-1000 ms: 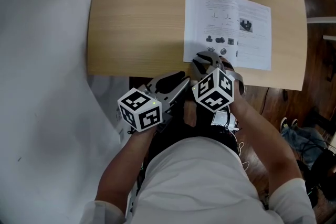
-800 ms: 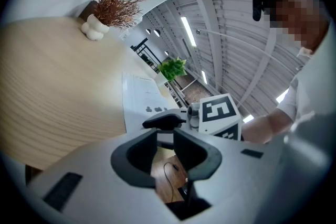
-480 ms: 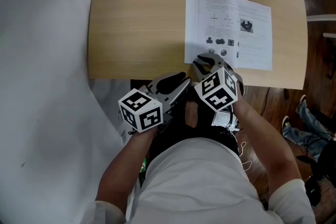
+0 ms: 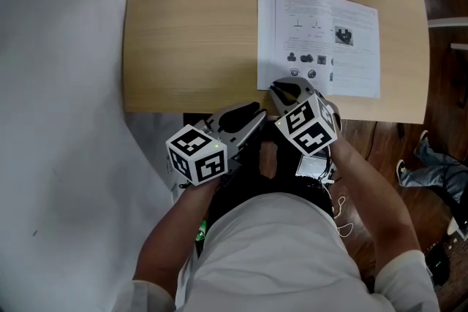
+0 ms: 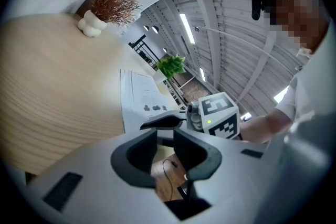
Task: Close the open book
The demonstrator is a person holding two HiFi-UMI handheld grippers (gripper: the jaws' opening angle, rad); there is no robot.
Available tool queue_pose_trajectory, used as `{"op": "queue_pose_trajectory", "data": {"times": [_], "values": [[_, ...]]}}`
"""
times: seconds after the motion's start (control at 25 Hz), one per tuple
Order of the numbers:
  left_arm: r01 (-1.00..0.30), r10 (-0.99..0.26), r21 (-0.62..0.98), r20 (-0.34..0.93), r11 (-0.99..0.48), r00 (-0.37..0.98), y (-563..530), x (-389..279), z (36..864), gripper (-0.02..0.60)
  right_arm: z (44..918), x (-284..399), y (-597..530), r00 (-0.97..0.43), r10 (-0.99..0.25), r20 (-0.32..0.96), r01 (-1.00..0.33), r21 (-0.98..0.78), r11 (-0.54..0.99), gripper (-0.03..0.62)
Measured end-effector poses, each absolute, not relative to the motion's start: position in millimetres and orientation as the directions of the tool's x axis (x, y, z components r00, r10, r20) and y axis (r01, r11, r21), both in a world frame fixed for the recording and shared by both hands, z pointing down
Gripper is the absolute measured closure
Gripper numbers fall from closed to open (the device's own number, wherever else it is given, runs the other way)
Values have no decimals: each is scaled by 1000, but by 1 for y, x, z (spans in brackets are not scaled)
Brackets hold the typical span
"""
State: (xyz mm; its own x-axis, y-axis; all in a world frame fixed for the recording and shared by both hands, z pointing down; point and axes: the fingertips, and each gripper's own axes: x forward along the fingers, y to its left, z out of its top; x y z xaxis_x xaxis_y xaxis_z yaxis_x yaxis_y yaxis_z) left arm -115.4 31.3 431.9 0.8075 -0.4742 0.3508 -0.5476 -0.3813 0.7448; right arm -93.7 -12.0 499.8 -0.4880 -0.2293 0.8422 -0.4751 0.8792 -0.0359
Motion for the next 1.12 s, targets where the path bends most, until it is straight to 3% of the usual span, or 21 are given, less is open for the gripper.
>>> {"op": "queue_pose_trajectory", "data": {"times": [0.08, 0.76, 1.12], "values": [[-549, -473, 745, 353, -379, 807, 32, -115, 432, 509, 500, -94, -11, -495, -231, 837, -487, -47, 872, 591], [-539, -469, 756, 349, -372, 812, 31, -112, 434, 509, 457, -91, -19, -550, -380, 743, -553, 16, 833, 592], [-510, -561, 810, 289, -288, 776, -2, -130, 429, 509, 433, -90, -15, -582, -428, 692, -565, 36, 825, 592]]}}
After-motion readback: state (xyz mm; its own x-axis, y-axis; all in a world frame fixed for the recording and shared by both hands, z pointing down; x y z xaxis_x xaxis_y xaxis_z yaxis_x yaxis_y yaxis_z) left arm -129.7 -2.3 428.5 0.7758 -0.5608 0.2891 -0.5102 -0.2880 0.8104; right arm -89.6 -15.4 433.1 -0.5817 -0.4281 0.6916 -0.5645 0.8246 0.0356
